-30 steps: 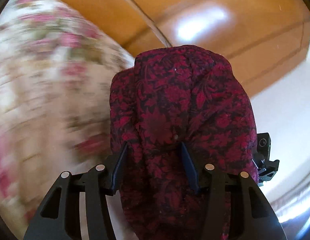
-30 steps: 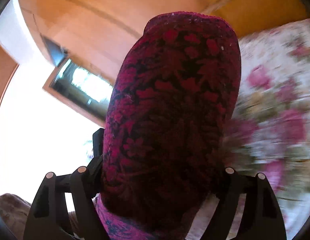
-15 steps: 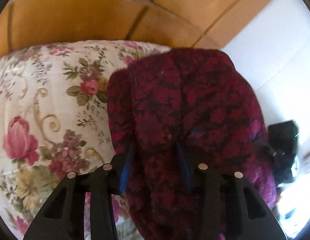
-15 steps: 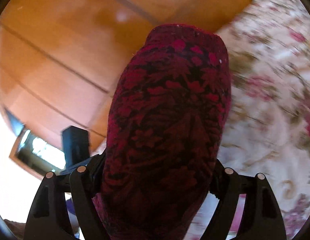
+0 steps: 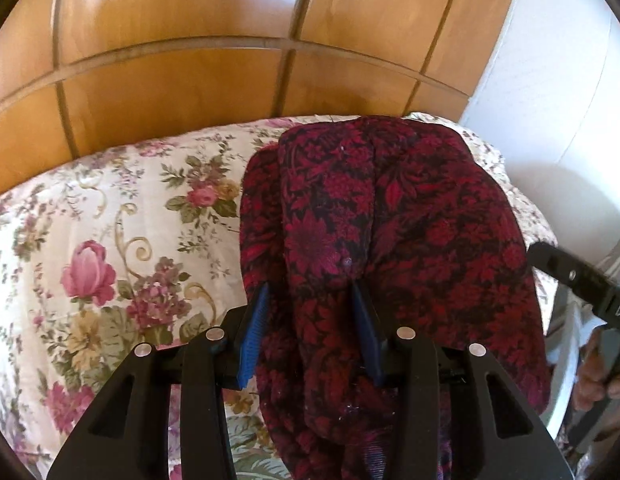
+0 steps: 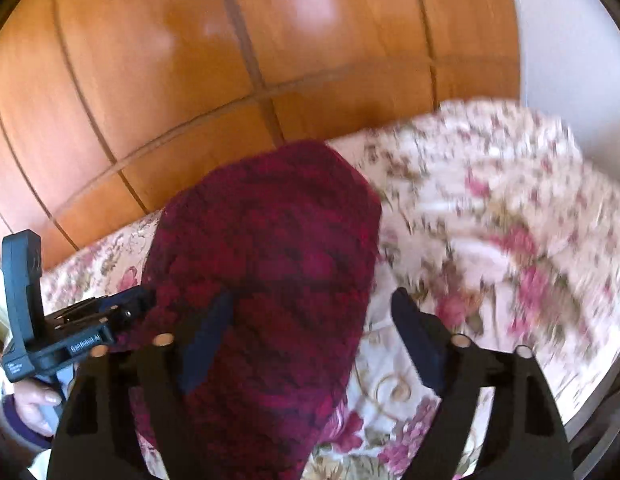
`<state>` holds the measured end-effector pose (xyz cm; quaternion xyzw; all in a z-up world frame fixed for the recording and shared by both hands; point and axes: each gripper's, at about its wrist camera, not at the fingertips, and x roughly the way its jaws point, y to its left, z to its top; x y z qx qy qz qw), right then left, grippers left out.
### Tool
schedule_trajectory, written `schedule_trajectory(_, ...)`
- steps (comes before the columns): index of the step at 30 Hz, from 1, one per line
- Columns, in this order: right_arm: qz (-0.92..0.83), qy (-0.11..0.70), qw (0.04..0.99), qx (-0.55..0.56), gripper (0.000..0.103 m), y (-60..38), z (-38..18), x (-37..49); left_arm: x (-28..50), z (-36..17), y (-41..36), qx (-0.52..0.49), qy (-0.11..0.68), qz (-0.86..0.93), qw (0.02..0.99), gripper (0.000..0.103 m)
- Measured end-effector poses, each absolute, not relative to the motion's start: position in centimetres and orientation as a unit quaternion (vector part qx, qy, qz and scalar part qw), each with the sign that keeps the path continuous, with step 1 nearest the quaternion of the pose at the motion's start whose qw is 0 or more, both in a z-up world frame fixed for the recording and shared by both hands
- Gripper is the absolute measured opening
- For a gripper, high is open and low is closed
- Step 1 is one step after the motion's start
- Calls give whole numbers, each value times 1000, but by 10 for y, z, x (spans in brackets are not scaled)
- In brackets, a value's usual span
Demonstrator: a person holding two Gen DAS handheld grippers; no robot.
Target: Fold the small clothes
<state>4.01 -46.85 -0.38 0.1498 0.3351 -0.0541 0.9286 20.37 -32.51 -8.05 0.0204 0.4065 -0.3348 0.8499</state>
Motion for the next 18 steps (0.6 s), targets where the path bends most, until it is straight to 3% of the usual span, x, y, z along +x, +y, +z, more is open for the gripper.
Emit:
schedule_trajectory(7, -78, 375, 918, 102, 73, -447, -29, 120, 215, -78, -332, 72, 393, -280, 873, 41)
schedule_trajectory(18, -82, 356, 926, 98, 76, -444, -45, 98, 186, -86, -317, 49, 390, -262, 881, 42)
